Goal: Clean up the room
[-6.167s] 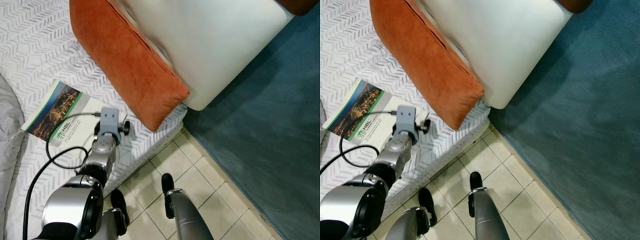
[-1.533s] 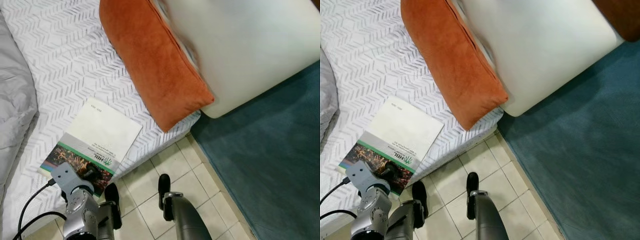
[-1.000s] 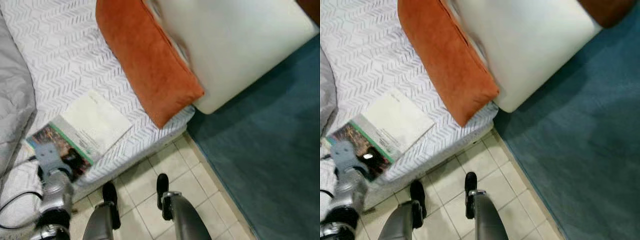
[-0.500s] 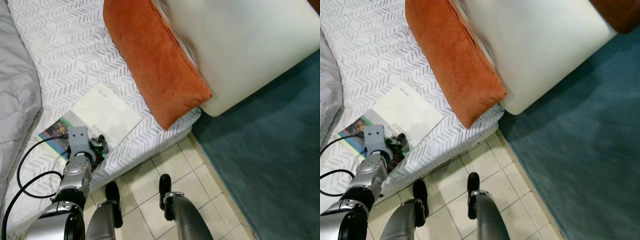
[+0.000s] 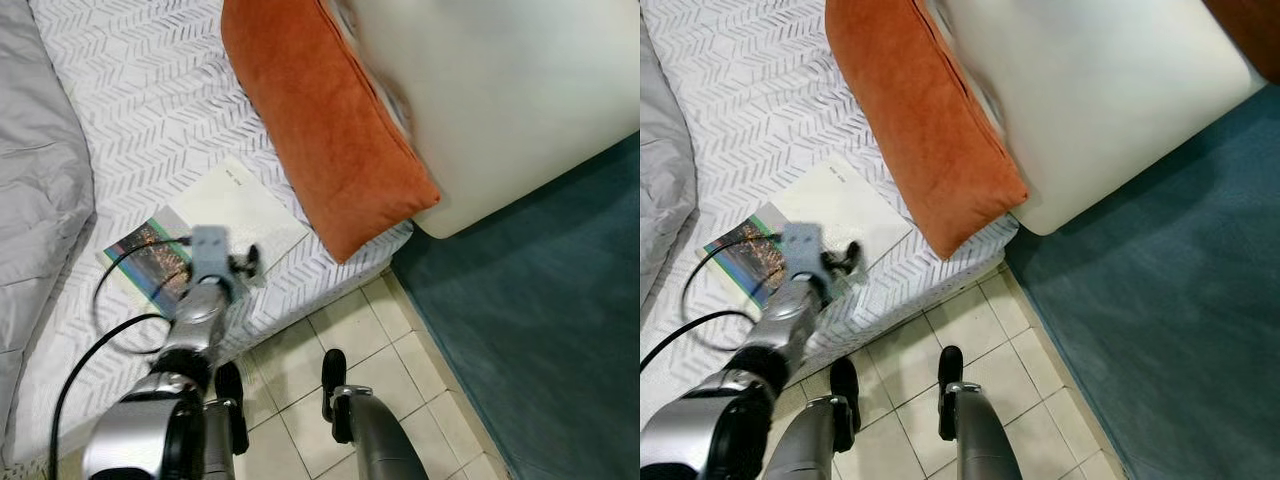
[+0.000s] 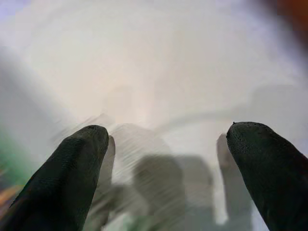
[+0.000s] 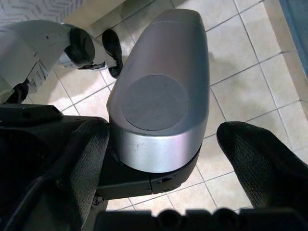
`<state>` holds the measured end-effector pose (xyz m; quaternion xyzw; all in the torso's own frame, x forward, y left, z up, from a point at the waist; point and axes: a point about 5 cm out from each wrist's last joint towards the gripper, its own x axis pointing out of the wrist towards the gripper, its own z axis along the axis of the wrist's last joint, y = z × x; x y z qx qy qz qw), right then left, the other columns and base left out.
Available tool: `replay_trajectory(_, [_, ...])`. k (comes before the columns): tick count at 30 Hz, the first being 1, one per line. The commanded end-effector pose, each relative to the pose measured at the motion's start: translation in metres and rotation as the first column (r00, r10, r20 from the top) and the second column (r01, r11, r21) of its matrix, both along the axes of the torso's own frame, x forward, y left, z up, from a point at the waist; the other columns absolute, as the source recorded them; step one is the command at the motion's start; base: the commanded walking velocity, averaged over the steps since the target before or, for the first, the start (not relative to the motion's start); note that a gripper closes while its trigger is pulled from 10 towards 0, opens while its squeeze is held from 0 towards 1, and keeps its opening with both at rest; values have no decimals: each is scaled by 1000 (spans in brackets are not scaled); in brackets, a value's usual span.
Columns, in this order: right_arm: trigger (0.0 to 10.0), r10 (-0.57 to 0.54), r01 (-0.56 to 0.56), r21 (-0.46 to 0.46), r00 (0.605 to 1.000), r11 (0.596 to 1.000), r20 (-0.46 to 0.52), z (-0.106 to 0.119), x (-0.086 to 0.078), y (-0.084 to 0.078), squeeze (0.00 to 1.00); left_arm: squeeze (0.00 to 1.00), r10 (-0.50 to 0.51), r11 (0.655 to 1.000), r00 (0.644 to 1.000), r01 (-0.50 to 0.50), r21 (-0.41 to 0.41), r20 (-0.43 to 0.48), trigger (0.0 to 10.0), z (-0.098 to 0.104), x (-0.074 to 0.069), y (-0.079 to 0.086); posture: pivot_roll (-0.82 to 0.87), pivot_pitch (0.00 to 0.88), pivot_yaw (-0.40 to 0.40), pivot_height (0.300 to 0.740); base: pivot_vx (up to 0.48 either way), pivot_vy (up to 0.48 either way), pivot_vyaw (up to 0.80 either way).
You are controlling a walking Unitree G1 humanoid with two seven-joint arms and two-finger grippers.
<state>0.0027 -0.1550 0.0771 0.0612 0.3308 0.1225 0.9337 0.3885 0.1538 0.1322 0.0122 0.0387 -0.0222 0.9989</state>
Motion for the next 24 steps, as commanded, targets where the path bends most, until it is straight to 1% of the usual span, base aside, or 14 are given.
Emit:
replay_trajectory(1, [10000, -14, 13, -15, 997, 1000, -82, -8, -14, 0, 0, 0, -16, 1000, 997, 18, 25, -82, 10000, -24, -10, -1, -398, 653, -142, 740, 0, 0, 0])
replay_trajectory(2, [10000, -14, 13, -15, 997, 1000, -82, -8, -14, 0, 0, 0, -16, 1000, 997, 18, 25, -82, 10000, -24, -10, -1, -398, 653, -142, 740, 0, 0, 0])
replay_trajectory(5, [10000, -20, 19, -13, 997, 1000, -80, -8, -15, 1, 0, 0, -33, 996, 991, 44, 82, -132, 10000, -30, -11, 2, -399, 653, -137, 740, 0, 0, 0])
replay_trajectory(6, [10000, -21, 20, -13, 996, 1000, -82, -8, -16, 1, 0, 0, -32, 996, 991, 43, 84, -132, 10000, -29, -11, 2, -399, 653, -137, 740, 0, 0, 0])
replay_trajectory(8, [10000, -22, 21, -13, 996, 1000, -86, -8, -17, 1, 0, 0, -24, 998, 992, 32, 61, -123, 10000, -26, -9, 2, -396, 659, -133, 740, 0, 0, 0])
replay_trajectory(9, [10000, -23, 22, -13, 996, 1000, -89, -8, -18, 1, 0, 0, -16, 999, 992, 19, 26, -125, 10000, -26, -9, 0, -394, 658, -132, 740, 0, 0, 0])
replay_trajectory(10, [10000, -23, 22, -13, 996, 1000, -89, -8, -18, 1, 0, 0, -16, 999, 992, 19, 26, -125, 10000, -26, -9, 0, -394, 658, -132, 740, 0, 0, 0])
replay_trajectory(12, [10000, -21, 21, -11, 996, 1000, -90, -8, -19, 3, 0, 0, -5, 999, 988, -1, -39, -157, 10000, -33, -12, -5, -408, 651, -128, 740, 0, 0, 0])
replay_trajectory(13, [10000, -21, 20, -11, 996, 1000, -89, -8, -19, 3, 0, 0, -2, 999, 986, -6, -46, -165, 10000, -35, -13, -5, -408, 651, -128, 740, 0, 0, 0])
replay_trajectory(15, [10000, -22, 21, -13, 996, 1000, -90, -6, -20, 3, 0, 0, -9, 998, 981, -3, -62, -195, 10000, -40, -15, -12, -432, 645, -135, 740, 0, 0, 0])
replay_trajectory(17, [10000, -22, 21, -16, 995, 1000, -94, -6, -22, 3, 0, 0, -38, 997, 976, 23, -71, -214, 10000, -43, -16, -21, -442, 646, -140, 740, 0, 0, 0])
replay_trajectory(20, [10000, -23, 21, -19, 995, 1000, -100, -4, -26, 2, 0, 0, -97, 995, 968, 92, -32, -232, 10000, -45, -17, -32, -448, 657, -138, 740, 0, 0, 0])
replay_trajectory(21, [10000, -23, 21, -19, 995, 1000, -100, -4, -26, 2, 0, 0, -97, 995, 968, 92, -32, -232, 10000, -45, -17, -32, -448, 657, -138, 740, 0, 0, 0])
replay_trajectory(24, [10000, -31, 29, -20, 994, 999, -106, -5, -28, 3, 0, 0, -152, 986, 960, 163, 31, -233, 10000, -47, -19, -38, -437, 654, -124, 740, 0, 0, 0])
